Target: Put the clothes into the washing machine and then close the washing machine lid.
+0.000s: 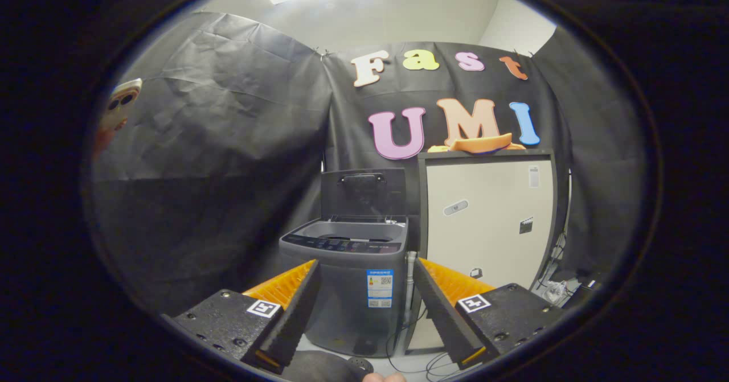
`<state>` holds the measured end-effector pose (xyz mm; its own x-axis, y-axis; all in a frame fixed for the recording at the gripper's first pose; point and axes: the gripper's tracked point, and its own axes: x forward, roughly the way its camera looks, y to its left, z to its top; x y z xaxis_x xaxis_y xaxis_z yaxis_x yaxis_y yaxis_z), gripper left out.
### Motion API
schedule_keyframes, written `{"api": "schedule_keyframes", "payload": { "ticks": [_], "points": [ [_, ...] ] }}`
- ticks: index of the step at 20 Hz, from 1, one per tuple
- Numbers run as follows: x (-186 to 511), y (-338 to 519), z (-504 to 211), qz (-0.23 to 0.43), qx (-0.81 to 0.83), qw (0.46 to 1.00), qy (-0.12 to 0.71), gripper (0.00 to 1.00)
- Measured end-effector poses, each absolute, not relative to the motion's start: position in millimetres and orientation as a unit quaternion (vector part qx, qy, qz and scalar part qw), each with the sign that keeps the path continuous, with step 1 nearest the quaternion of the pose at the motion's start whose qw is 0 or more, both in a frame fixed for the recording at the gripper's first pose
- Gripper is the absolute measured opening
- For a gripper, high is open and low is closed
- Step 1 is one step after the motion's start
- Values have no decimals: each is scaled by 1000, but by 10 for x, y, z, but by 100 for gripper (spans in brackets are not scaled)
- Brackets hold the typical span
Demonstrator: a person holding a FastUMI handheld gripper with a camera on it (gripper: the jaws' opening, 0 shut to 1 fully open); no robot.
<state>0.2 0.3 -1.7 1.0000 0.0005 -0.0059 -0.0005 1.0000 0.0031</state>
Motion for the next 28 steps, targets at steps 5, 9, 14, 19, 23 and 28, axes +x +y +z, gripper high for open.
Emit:
{"api": "schedule_keyframes", "payload": {
  "ticks": [5,9,14,19,23,28],
  "points": [
    [6,11,19,0,3,1000,1,97],
    [37,-38,62,-7,2,1000,2,97],
    [131,-153,180,-20,14,1000,-2,97],
    [218,-284,327,-36,18,999,-5,97],
    [304,-416,496,-48,32,998,-9,97],
    [464,-607,766,-58,47,997,-10,96]
  ]
}}
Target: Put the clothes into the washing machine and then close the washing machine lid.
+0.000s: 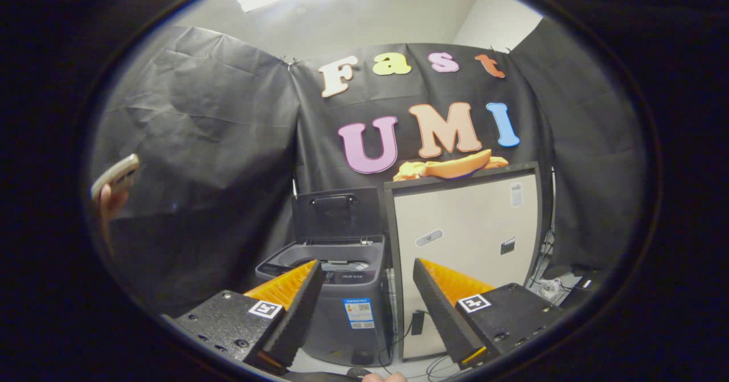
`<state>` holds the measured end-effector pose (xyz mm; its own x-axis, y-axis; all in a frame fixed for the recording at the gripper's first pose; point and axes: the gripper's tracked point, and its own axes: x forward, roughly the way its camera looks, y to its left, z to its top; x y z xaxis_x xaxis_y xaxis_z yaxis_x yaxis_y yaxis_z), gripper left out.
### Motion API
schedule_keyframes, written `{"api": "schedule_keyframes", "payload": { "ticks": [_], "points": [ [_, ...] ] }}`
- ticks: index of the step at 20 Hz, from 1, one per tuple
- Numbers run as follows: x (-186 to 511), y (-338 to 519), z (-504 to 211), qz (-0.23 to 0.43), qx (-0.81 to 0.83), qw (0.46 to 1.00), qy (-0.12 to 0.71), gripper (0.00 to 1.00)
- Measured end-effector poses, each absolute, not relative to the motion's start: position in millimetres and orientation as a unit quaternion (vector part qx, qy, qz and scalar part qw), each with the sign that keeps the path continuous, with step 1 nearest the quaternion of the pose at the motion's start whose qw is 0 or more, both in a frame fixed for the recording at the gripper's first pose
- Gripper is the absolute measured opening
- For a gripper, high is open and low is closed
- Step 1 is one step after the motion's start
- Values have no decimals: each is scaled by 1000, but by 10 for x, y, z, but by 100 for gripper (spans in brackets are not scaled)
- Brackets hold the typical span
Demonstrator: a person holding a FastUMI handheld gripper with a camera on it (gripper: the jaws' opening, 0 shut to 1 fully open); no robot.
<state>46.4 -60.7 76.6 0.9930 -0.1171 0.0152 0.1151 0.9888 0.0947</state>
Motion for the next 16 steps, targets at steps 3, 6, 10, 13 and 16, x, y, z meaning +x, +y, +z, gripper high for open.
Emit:
{"api": "schedule_keyframes", "payload": {
  "ticks": [3,6,10,13,16],
  "points": [
    [593,-696,961,-62,42,997,-13,96],
    [690,-761,1134,-70,29,997,-20,96],
    [850,-878,1206,-85,16,996,-23,96],
    [997,-942,1261,-90,-2,996,-19,96],
    [1130,-1061,1332,-97,-23,995,-14,96]
  ]
}}
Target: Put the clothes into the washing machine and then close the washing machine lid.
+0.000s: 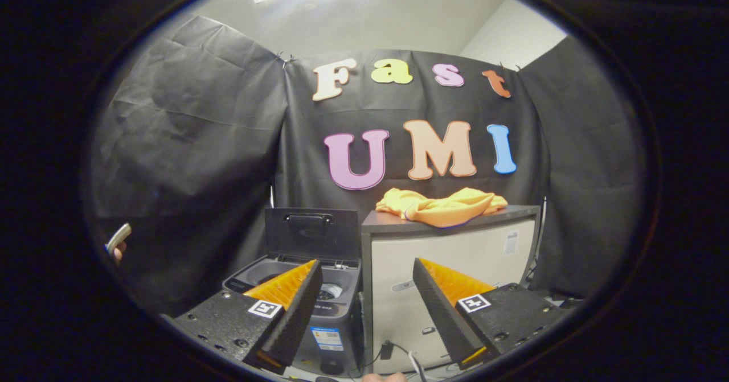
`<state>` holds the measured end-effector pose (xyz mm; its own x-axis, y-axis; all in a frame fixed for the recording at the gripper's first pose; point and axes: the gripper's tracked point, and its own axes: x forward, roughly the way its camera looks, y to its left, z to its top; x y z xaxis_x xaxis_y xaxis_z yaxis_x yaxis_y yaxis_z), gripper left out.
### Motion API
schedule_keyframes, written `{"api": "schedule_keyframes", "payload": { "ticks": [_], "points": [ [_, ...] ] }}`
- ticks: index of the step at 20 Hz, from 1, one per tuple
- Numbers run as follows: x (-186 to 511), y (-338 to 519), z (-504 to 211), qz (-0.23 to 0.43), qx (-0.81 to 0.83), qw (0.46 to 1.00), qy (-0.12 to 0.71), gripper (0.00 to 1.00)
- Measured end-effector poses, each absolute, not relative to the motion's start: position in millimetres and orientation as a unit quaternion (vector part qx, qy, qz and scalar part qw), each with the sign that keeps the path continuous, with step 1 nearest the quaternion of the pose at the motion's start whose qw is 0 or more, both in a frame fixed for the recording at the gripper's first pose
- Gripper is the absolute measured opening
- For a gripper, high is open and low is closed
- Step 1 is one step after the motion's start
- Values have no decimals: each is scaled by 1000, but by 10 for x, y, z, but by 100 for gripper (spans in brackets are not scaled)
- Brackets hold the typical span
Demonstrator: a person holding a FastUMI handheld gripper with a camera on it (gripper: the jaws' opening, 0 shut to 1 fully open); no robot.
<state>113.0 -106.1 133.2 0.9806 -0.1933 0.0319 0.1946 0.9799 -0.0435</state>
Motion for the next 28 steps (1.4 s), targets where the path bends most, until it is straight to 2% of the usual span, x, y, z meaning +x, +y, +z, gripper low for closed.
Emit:
{"api": "schedule_keyframes", "payload": {
  "ticks": [11,19,28],
  "points": [
    [1656,-1733,1743,-137,-19,990,3,97],
    [2324,-2255,1939,-152,-45,987,37,97],
    [3121,-3027,1753,-187,-3,970,152,98]
  ]
}}
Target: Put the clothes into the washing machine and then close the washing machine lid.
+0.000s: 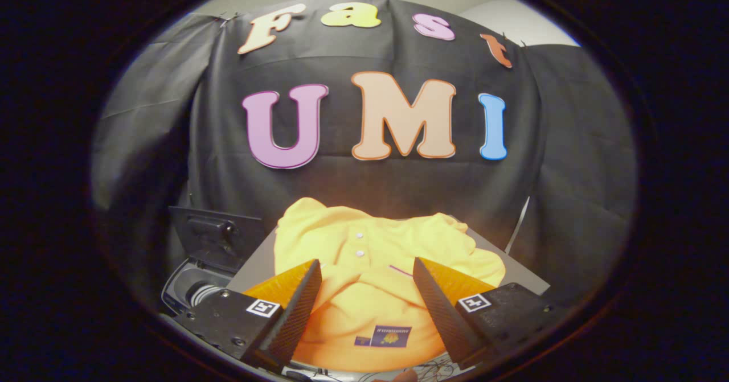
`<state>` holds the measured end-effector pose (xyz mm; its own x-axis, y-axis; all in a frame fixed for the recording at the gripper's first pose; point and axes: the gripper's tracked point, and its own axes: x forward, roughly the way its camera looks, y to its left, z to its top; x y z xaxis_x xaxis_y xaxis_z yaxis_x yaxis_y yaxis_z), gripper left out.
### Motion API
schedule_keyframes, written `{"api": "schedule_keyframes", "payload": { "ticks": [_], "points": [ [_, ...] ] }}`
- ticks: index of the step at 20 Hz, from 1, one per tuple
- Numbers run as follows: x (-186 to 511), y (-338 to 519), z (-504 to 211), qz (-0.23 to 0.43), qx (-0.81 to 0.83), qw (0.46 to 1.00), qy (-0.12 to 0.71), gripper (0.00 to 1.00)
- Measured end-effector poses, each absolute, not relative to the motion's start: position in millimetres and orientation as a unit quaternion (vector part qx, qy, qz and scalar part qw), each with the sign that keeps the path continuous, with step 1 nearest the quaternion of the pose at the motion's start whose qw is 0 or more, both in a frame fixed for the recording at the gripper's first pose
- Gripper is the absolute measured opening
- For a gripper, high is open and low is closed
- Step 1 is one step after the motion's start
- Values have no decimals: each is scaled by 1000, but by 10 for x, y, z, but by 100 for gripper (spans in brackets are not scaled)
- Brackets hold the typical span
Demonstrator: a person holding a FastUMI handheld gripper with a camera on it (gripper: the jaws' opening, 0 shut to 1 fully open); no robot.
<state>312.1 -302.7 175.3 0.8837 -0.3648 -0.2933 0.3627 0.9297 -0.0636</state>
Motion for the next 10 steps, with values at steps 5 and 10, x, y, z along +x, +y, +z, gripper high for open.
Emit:
{"api": "schedule_keyframes", "payload": {
  "ticks": [5,10],
  "points": [
    [3331,-3202,1472,-186,18,959,214,98],
    [3362,-3152,1310,-161,19,954,251,87]
  ]
}}
